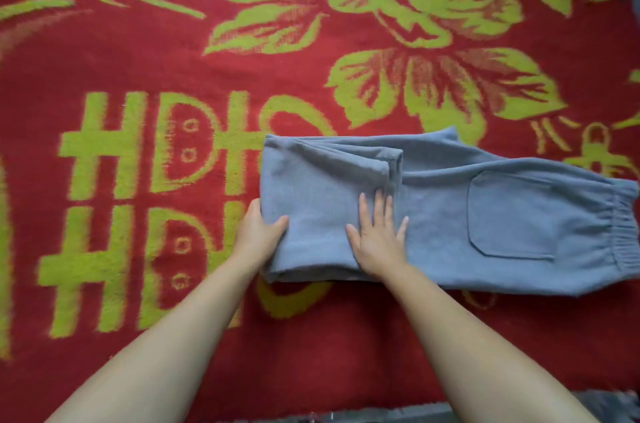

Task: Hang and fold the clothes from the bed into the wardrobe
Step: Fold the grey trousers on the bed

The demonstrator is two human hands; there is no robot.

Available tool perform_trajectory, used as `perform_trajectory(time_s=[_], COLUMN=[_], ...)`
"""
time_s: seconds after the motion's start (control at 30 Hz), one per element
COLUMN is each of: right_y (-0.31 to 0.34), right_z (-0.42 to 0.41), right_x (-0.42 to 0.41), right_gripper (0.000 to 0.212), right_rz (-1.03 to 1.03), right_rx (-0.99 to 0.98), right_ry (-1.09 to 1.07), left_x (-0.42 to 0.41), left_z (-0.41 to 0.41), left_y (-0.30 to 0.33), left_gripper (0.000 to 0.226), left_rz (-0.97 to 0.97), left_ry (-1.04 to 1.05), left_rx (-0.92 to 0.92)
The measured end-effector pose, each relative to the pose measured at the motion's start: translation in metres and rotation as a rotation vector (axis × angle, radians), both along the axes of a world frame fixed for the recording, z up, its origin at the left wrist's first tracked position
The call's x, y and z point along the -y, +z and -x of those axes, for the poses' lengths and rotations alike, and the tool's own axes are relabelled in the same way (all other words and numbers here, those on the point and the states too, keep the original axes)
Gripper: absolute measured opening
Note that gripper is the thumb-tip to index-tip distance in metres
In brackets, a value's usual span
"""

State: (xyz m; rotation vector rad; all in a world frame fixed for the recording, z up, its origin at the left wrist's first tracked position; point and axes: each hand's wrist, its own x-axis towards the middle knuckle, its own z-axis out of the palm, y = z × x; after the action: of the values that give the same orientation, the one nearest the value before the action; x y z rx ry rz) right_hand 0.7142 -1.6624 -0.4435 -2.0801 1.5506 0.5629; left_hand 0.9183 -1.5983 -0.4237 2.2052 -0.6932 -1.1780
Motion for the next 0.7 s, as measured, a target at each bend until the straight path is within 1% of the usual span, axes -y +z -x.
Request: perform_trajectory(time_s=[0.07, 0.1, 0.13, 0.2, 0.23, 0.27, 0.3, 0.33, 0.4, 0.43, 0.47, 0.53, 0.57, 0.63, 0.67, 0.7], right_y=[0.014, 0.029, 0.046, 0.085, 0.106, 0.127, 0.144, 0.157, 0.172, 0.175, 0.173, 0.156, 0.143, 0.109, 0.094, 0.082], right_z=[-0.009, -0.008, -0.01, -0.013, -0.014, -0.007, 0.0, 0.011, 0.051, 0.08, 0.106, 0.159, 0.181, 0.22, 0.232, 0.24], right_x=[0.008, 0.015, 0.021, 0.035, 0.041, 0.048, 0.055, 0.065, 0.09, 0.105, 0.118, 0.141, 0.148, 0.154, 0.153, 0.15], right_gripper=[0.067, 0.067, 0.067, 0.072, 0.076, 0.08, 0.077, 0.066, 0.036, 0.027, 0.023, 0.021, 0.022, 0.031, 0.037, 0.044], right_rz=[-0.114, -0.181, -0.238, -0.296, -0.297, -0.261, -0.201, -0.105, 0.121, 0.187, 0.209, 0.202, 0.176, 0.092, 0.074, 0.121], right_rx=[0.04, 0.1, 0.213, 0.612, 0.773, 0.843, 0.837, 0.801, 0.706, 0.675, 0.647, 0.558, 0.499, 0.441, 0.439, 0.426], right_ry=[-0.055, -0.142, -0.247, -0.47, -0.527, -0.535, -0.51, -0.489, -0.464, -0.466, -0.479, -0.535, -0.558, -0.605, -0.641, -0.682], left_x=[0.01, 0.017, 0.021, 0.032, 0.036, 0.043, 0.047, 0.052, 0.062, 0.067, 0.068, 0.067, 0.065, 0.065, 0.066, 0.068], left_z=[0.005, 0.014, 0.023, 0.053, 0.072, 0.099, 0.125, 0.15, 0.203, 0.231, 0.252, 0.285, 0.294, 0.296, 0.289, 0.28], left_y=[0.02, 0.035, 0.051, 0.085, 0.097, 0.108, 0.117, 0.124, 0.137, 0.142, 0.144, 0.14, 0.133, 0.113, 0.1, 0.086], left_gripper=[0.037, 0.039, 0.045, 0.058, 0.059, 0.059, 0.056, 0.05, 0.039, 0.039, 0.043, 0.054, 0.052, 0.046, 0.043, 0.041], left_rz=[0.078, 0.139, 0.185, 0.25, 0.267, 0.277, 0.29, 0.316, 0.418, 0.478, 0.519, 0.551, 0.552, 0.542, 0.531, 0.507], left_ry=[0.025, -0.001, -0.045, -0.179, -0.258, -0.334, -0.389, -0.421, -0.437, -0.46, -0.497, -0.59, -0.612, -0.546, -0.476, -0.406], left_rx=[-0.101, -0.107, -0.081, 0.003, 0.058, 0.108, 0.145, 0.158, 0.121, 0.096, 0.069, 0.01, 0.001, 0.023, 0.073, 0.154])
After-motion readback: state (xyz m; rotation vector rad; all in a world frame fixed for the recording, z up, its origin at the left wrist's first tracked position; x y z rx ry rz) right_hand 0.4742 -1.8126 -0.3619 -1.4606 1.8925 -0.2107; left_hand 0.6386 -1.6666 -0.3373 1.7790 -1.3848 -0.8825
